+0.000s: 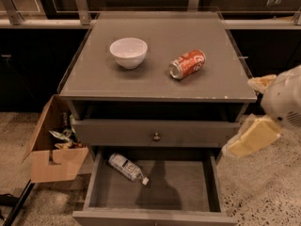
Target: Pick blue plastic bottle from middle drawer and place on counter
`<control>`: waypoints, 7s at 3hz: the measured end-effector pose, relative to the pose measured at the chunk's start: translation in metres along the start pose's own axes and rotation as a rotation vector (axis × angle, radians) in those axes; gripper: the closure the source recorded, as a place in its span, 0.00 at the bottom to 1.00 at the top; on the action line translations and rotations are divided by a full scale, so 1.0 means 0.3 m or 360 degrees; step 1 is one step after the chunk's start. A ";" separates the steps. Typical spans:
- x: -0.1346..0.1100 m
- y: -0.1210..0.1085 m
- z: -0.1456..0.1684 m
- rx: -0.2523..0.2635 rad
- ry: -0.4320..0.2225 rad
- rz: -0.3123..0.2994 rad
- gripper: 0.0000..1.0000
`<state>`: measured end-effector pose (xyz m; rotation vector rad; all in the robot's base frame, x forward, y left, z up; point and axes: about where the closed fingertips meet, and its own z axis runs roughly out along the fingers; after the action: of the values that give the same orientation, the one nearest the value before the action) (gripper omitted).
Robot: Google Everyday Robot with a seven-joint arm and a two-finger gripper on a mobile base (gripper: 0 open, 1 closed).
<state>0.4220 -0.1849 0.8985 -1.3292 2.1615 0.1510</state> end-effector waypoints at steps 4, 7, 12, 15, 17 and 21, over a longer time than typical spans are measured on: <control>-0.029 -0.055 0.245 0.0325 -0.0084 0.0344 0.00; 0.153 0.069 0.542 -0.0138 0.0091 0.0551 0.00; 0.280 0.218 0.749 0.0173 -0.0022 0.0685 0.00; 0.305 0.373 1.037 -0.0005 -0.0035 0.0687 0.00; 0.252 0.445 1.168 -0.0168 -0.0051 0.0515 0.00; 0.199 0.398 1.411 -0.0209 -0.0147 0.0437 0.00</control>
Offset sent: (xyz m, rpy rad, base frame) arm 0.0777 0.0405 -0.0891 0.0321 -0.1571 -0.3735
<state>0.4806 -0.0084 0.4954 -1.0650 2.2778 0.4601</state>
